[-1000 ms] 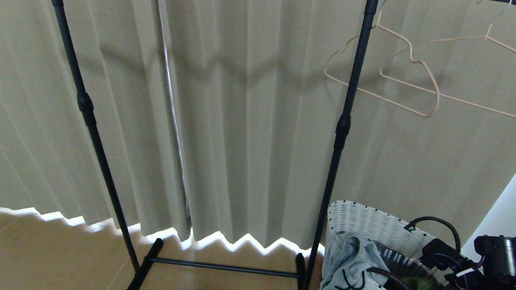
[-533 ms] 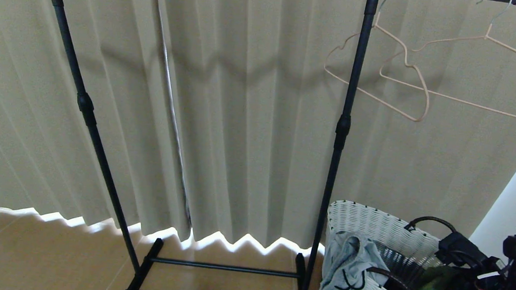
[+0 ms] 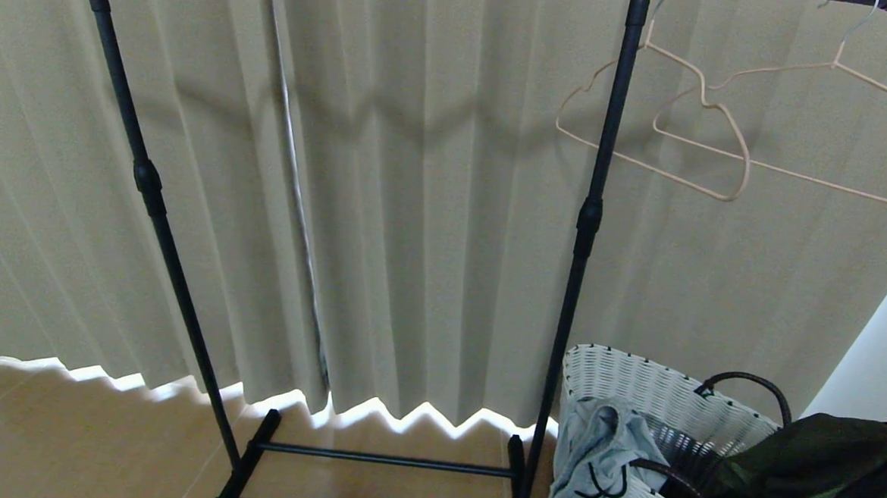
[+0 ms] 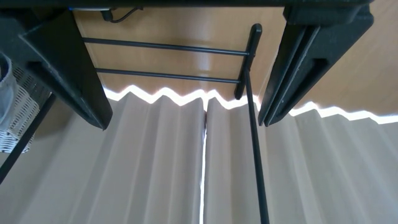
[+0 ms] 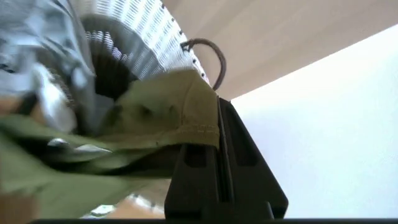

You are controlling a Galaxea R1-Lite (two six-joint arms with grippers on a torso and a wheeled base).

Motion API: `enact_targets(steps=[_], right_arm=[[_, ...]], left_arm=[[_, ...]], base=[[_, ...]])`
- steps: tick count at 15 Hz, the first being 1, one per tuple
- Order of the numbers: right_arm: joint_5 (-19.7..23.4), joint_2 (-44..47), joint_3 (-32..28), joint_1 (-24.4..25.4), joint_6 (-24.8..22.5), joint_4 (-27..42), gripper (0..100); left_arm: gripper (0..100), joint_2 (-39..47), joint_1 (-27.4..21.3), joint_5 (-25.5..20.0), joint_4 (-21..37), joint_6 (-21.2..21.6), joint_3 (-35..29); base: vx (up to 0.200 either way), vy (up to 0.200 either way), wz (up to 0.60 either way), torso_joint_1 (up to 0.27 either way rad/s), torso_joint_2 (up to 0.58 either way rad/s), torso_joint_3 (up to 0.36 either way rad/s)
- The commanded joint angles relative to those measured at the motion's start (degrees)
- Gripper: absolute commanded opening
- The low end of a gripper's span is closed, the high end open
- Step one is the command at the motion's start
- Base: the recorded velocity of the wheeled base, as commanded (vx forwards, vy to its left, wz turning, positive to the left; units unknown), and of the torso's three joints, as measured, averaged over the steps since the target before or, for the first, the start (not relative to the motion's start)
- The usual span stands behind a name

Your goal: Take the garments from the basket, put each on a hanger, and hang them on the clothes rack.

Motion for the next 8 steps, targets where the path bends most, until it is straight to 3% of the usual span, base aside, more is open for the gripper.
enact_targets(steps=[1,8], right_arm=[[1.1,-15.2,-9.1,0.1,3.3,10.9,0],[1.3,-16.6,-6.9,0.1,3.3,11.3,0]], left_arm=[[100,0.0,0.0,0.0,0.0,-0.1,0.0],[100,0.0,0.0,0.0,0.1,0.1,0.0]], base=[[0.0,0.0,0.0,0.0,0.0,0.0],[0.0,0.0,0.0,0.0,0.0,0.0]])
